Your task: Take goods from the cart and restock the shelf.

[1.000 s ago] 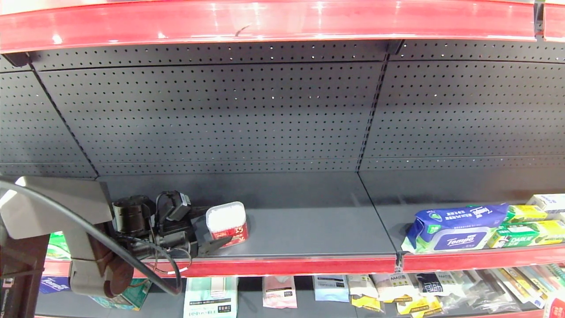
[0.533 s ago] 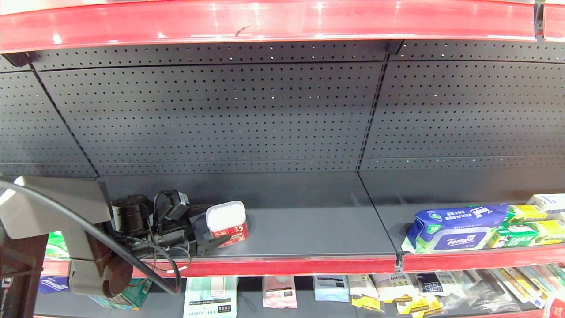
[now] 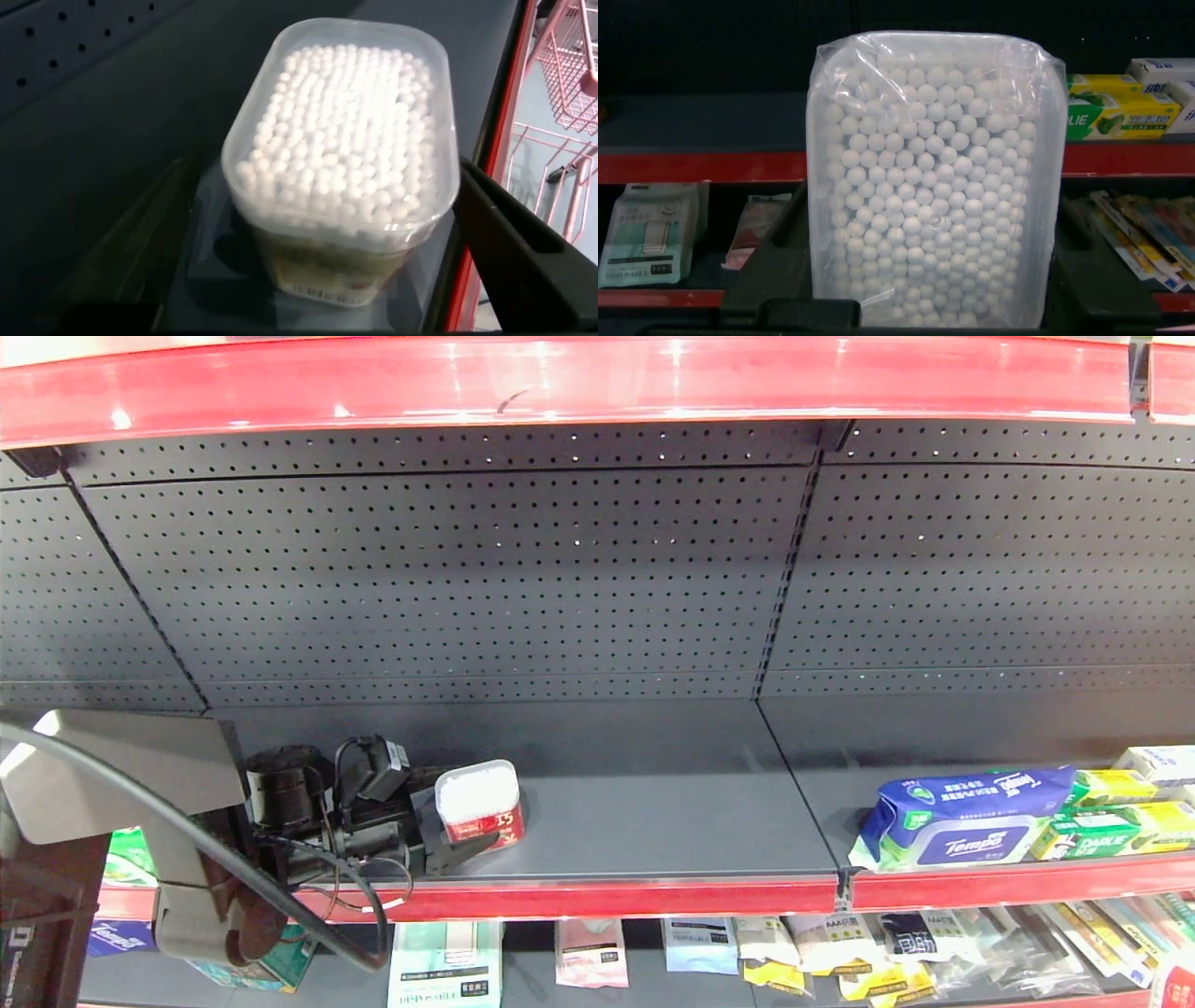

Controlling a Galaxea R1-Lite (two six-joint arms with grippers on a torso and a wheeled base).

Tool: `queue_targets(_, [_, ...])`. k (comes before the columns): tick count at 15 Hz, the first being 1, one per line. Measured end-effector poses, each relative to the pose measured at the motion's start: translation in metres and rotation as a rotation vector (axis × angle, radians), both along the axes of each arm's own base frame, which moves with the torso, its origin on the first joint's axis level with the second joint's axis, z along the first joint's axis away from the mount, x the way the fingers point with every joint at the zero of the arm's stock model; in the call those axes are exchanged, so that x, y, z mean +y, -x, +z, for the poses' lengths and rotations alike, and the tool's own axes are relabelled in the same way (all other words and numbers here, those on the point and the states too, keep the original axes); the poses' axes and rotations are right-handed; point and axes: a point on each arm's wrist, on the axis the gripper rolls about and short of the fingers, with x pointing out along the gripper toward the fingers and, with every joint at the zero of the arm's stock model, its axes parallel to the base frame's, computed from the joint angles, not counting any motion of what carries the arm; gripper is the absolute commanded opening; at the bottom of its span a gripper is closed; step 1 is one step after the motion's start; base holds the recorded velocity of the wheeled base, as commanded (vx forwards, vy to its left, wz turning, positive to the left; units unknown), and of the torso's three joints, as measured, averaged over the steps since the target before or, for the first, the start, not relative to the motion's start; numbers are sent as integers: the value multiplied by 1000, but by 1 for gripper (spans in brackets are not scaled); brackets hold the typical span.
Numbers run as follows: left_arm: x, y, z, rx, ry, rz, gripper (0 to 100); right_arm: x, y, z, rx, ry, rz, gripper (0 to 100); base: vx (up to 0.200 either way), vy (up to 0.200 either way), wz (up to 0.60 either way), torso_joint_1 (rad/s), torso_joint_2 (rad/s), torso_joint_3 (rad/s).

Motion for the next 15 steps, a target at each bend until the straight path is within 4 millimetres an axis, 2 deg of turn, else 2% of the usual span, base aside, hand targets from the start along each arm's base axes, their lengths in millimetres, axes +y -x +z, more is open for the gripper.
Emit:
queue_targets(9, [-4, -3, 4, -21, 5, -18, 100, 0, 0, 0, 0, 1, 0, 0, 0, 0, 0, 0, 0, 0])
queue_targets(15, [-11, 1, 36, -41, 56, -28, 100, 0, 0, 0, 0, 1, 0, 0, 0, 0, 0, 0, 0, 0])
